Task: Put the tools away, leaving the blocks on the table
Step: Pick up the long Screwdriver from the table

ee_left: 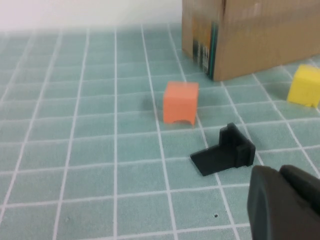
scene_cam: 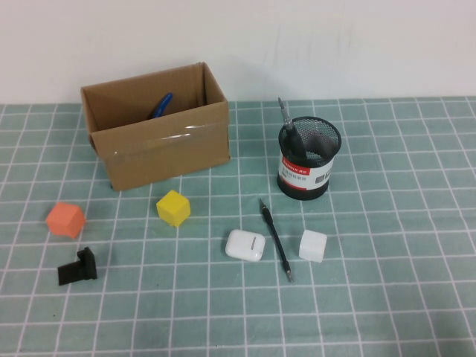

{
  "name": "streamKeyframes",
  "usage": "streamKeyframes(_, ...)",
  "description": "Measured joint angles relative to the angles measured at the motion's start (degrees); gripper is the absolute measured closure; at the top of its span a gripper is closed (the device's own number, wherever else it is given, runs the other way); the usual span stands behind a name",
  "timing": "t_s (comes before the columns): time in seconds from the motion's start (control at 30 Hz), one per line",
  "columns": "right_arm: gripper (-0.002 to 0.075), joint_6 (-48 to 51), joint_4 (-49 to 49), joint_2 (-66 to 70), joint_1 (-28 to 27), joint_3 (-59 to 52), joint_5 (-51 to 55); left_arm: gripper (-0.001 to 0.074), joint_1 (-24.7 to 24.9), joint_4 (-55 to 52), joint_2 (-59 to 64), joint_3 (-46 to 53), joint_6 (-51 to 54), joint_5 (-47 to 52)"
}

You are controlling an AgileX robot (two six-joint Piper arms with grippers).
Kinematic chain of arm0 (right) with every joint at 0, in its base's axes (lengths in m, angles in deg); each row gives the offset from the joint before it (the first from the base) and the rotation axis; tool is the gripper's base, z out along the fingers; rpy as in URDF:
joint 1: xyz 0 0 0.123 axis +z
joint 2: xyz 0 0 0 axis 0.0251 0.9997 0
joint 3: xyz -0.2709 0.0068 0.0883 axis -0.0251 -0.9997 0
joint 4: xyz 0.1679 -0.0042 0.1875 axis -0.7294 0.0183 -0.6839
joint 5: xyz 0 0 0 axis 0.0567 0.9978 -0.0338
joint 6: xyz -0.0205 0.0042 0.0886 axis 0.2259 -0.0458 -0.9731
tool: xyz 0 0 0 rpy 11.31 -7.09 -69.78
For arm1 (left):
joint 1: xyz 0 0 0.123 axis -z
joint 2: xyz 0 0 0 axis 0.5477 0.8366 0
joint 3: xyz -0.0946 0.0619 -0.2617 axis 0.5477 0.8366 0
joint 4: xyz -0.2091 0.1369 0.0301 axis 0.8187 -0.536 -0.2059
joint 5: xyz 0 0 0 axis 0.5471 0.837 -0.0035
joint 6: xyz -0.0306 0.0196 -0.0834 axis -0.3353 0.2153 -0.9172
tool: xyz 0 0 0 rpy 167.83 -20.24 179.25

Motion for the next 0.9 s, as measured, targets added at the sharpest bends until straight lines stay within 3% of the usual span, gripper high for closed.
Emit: streamKeyframes(0.9,0.0732,0.0,0.0,0.0,0.0,0.0,0.0,0.0735,0.0,0.0,0.0,0.0,-0.2,0.9)
